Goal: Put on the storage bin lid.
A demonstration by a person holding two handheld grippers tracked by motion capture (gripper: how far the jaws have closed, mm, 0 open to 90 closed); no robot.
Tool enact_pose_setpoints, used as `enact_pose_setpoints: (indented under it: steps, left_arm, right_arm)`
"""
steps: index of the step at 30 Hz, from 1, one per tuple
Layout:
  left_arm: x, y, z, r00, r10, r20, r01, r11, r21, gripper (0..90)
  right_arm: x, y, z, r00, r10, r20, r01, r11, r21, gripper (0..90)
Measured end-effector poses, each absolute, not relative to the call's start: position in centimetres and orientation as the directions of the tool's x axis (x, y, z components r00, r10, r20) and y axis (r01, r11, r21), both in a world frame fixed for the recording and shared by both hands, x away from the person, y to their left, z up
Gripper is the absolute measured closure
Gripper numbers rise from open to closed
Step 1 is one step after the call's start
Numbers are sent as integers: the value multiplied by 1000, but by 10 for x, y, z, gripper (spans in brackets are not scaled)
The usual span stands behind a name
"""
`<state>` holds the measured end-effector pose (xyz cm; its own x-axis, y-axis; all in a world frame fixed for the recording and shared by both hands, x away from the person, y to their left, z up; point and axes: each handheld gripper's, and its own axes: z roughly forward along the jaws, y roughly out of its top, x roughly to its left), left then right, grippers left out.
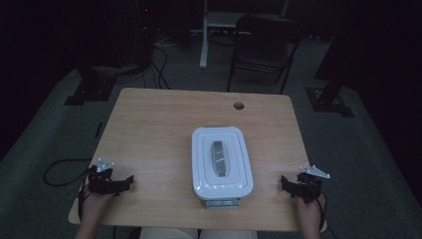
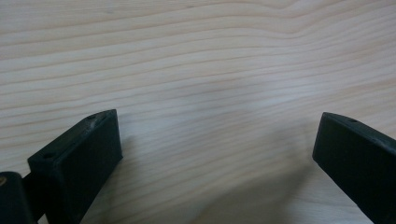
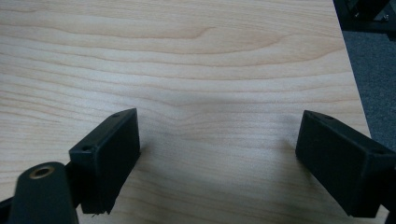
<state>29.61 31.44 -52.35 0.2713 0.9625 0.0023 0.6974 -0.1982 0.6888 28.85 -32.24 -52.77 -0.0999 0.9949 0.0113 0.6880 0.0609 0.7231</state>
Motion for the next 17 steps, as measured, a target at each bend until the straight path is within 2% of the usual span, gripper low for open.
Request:
enact_pose_setpoints:
  steps: [17]
  left_arm:
    - [296, 316, -524, 238, 971, 12, 704, -181, 687, 20]
  right_arm:
    - [291, -320, -528, -89, 996, 13, 690, 52, 722, 126]
